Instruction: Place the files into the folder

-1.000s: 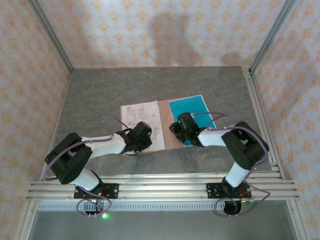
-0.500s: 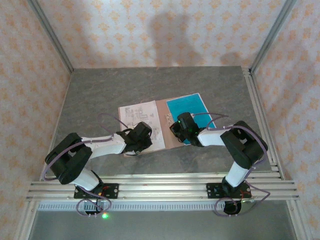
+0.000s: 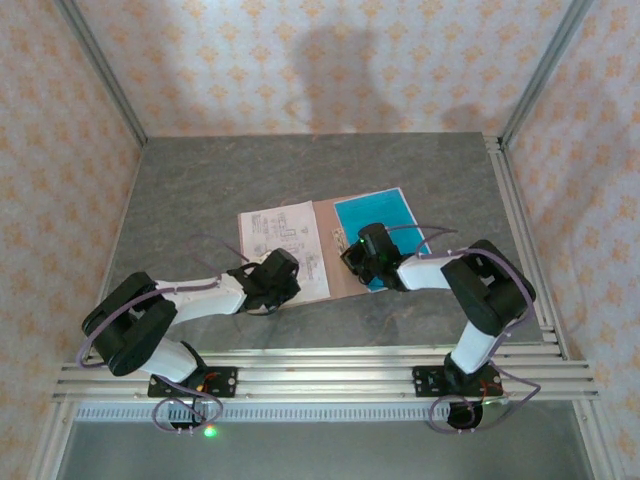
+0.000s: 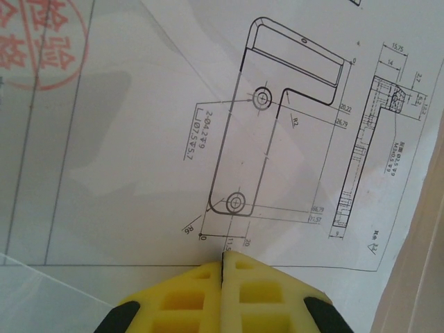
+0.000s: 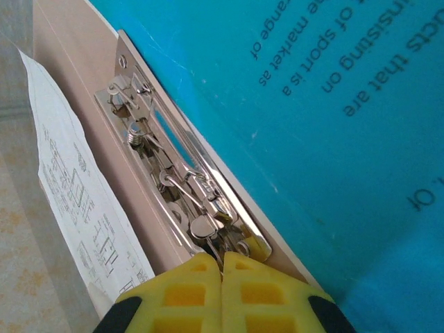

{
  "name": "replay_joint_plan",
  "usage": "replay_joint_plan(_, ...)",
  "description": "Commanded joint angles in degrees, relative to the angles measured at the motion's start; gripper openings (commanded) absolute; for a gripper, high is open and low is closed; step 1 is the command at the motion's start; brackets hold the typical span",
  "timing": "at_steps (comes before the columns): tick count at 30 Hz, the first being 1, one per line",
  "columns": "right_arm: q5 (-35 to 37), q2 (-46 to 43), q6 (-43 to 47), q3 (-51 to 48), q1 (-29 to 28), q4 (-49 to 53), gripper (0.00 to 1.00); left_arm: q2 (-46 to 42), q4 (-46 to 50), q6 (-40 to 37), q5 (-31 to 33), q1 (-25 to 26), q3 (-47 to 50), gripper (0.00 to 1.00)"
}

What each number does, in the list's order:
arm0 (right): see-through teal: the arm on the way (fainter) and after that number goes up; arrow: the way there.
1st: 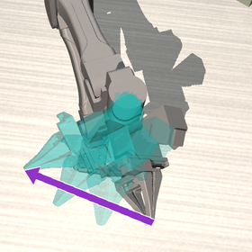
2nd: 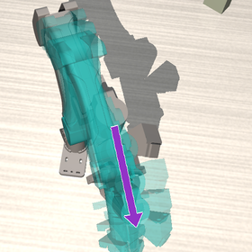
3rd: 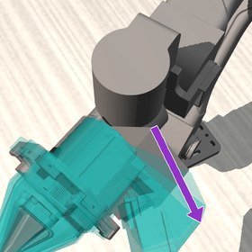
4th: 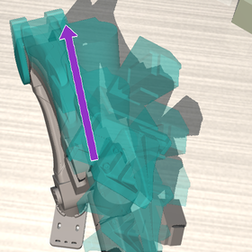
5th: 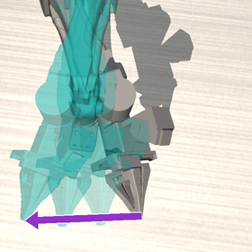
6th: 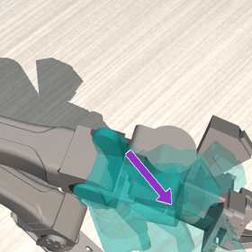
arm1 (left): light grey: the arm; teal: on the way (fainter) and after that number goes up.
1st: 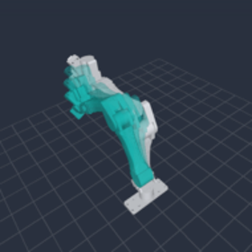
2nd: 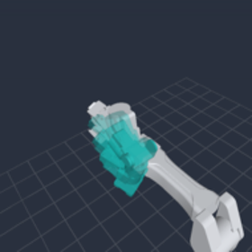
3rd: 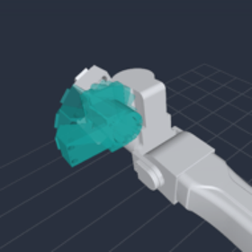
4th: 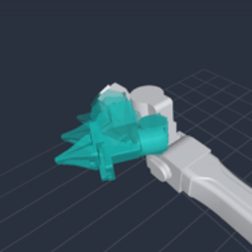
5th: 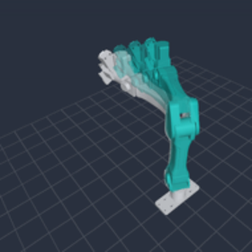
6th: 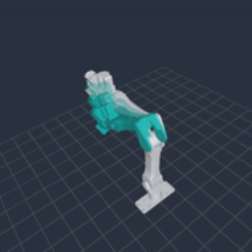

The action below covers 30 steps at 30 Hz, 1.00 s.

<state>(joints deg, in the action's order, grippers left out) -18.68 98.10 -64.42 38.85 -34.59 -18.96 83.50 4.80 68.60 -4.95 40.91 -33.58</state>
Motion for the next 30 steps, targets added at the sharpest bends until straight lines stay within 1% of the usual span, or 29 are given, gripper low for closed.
replay_joint_plan(1, 4.73, 4.78, 1.02, -1.55, 1.72, 9.29, 0.0, -0.09, 5.44, 1.53, 3.57, 0.45, 2.42, 0.0)
replay_joint_plan(10, 7.57, 5.01, -0.26, -3.56, 1.81, 10.05, 0.0, -0.54, 7.05, 2.36, 4.86, 0.35, 2.79, 0.0)
replay_joint_plan(14, 8.85, 4.99, 0.9, -2.32, 1.89, 14.16, 0.0, -1.11, 5.46, 3.64, 4.45, -0.54, 5.02, 0.0)
replay_joint_plan(18, 10.85, 6.33, 1.38, -1.85, 1.88, 17.93, 0.0, -1.39, 5.6, 3.34, 3.9, -1.44, 5.72, 0.0)
replay_joint_plan(22, 10.82, 6.98, 1.22, -2.04, 1.78, 17.77, 0.0, -1.0, 5.35, 3.66, 3.56, -1.96, 6.22, 0.0)
replay_joint_plan(27, 14.74, 3.22, 4.82, 3.37, 0.91, 26.68, 0.0, -0.83, 4.39, 5.19, 3.41, -2.96, 7.85, 0.0)
replay_joint_plan(30, 15.79, 1.94, 6.61, 5.82, 1.11, 30.31, 0.0, -1.49, 3.9, 6.23, 3.45, -3.74, 9.25, 0.0)
